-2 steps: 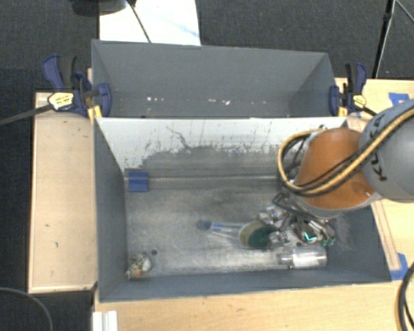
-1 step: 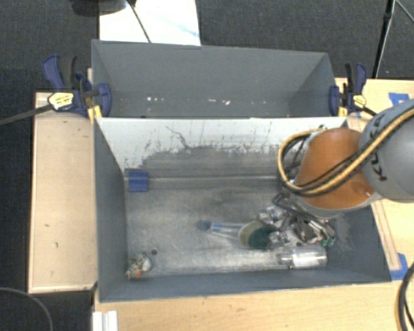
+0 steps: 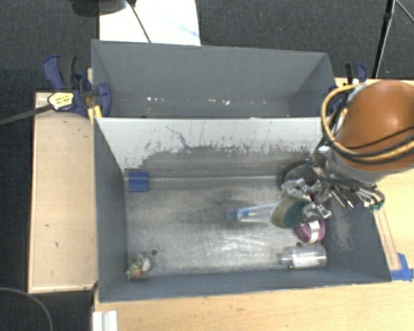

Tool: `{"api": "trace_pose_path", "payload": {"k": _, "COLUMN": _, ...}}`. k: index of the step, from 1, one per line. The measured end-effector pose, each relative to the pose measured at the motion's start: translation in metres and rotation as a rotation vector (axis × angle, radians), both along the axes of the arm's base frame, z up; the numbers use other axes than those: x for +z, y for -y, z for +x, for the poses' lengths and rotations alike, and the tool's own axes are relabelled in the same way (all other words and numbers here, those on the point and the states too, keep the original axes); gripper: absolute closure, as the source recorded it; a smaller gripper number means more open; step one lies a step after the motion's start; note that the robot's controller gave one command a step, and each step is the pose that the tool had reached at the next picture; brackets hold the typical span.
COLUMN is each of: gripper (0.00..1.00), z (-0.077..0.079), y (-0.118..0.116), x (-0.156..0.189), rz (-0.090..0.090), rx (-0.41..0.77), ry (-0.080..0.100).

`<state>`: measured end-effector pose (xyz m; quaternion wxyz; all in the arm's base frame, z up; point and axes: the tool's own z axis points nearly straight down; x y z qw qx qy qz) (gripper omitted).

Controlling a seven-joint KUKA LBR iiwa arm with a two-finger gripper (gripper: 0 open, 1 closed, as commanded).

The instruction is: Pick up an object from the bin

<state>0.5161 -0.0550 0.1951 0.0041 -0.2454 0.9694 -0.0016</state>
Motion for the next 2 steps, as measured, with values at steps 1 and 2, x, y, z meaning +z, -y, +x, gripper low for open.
{"api": "trace_pose_path", "payload": {"k": 1, "gripper": 1.00, "z": 0.003, "y": 0.003, "x": 0.084, "rz": 0.000, "rx": 0.020, "ry": 0.003}}
{"api": "trace_pose_path", "payload": {"k": 2, "gripper": 1.00, "z": -0.015, "y": -0.065, "x": 0.105, "rz": 0.003, "rx": 0.096, "ry": -0.002}}
